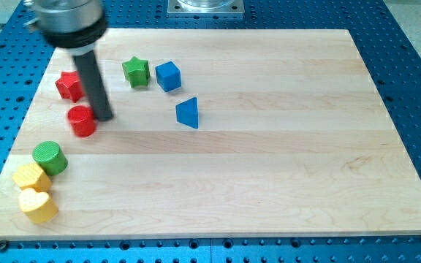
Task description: Place the green star at the top left of the blue cube
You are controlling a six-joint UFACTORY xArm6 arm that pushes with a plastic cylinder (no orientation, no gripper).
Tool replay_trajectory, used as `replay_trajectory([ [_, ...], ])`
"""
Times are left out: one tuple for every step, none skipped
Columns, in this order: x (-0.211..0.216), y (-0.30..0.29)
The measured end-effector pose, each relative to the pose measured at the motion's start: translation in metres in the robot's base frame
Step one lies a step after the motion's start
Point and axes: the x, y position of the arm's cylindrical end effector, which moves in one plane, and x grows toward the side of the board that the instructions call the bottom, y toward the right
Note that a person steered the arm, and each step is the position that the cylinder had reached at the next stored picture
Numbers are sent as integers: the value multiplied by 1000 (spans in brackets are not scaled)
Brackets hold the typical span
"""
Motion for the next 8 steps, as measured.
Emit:
replay_trajectory([
  [25,-12],
  [0,-17],
  [68,-43],
  [84,-43],
  [27,-13],
  [-45,16],
  [-57,57],
  [-76,57],
])
